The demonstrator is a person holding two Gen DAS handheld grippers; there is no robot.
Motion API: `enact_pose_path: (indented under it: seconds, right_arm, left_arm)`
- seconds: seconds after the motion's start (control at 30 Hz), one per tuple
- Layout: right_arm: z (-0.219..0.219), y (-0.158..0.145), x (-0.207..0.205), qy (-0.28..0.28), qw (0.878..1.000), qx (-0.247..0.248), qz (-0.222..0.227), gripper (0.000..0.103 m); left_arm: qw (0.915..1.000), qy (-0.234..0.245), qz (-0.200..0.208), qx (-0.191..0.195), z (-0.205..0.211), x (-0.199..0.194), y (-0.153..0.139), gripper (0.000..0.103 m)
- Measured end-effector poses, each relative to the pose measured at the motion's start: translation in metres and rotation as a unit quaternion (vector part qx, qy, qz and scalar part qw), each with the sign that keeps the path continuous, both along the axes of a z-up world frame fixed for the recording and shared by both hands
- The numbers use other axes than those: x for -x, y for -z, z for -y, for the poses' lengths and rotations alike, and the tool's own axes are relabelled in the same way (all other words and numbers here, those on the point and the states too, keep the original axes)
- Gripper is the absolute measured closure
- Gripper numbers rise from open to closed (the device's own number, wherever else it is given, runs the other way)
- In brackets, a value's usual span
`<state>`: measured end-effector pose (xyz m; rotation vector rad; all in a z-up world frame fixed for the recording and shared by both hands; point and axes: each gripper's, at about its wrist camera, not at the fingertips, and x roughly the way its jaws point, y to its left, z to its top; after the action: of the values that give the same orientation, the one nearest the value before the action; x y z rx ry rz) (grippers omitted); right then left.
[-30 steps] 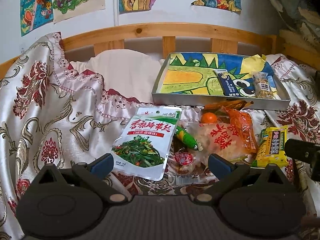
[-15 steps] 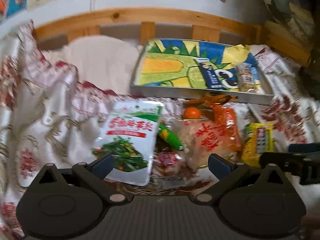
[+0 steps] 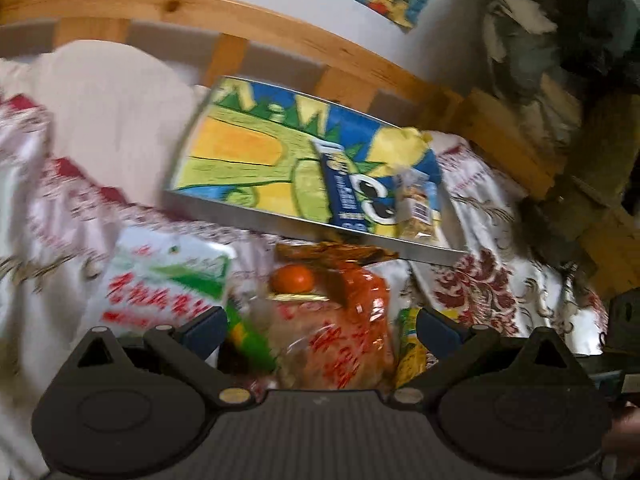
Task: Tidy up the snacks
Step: 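Grasp the clear bread packet with the left tool while the right tool grasps the yellow bar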
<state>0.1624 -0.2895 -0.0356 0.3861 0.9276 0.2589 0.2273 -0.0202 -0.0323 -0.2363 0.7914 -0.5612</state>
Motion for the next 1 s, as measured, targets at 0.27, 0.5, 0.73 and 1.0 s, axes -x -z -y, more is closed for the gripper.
enact_pose_path:
  seconds: [0.27,0.5,0.73,1.0]
  right_arm:
    - [0.001,0.008,-0.006,0.002,1.000,-0.016,0.005,0.025]
    - [-0.002,0.017,-0.014,0.003,1.000,-0.010,-0.007,0.026]
    - [0.000,0.016,-0.011,0.011,1.000,-0.014,-0.009,0.029]
    - [-0.002,0.026,-0.019,-0.002,1.000,0.009,-0.009,0.032]
  left_arm:
    - [0.9979,0.023,-0.060,0.011,0.005,-0.036,0.023,0.001]
    - [0.9968,0.040,-0.065,0.024,0.005,-0.038,0.022,0.003]
    - [0.9934,0.071,-0.087,-0.019,0.025,-0.034,0.022,0.003]
    - [0.9918,0.043,-0.101,-0.066,0.029,-0.035,0.036,0.007]
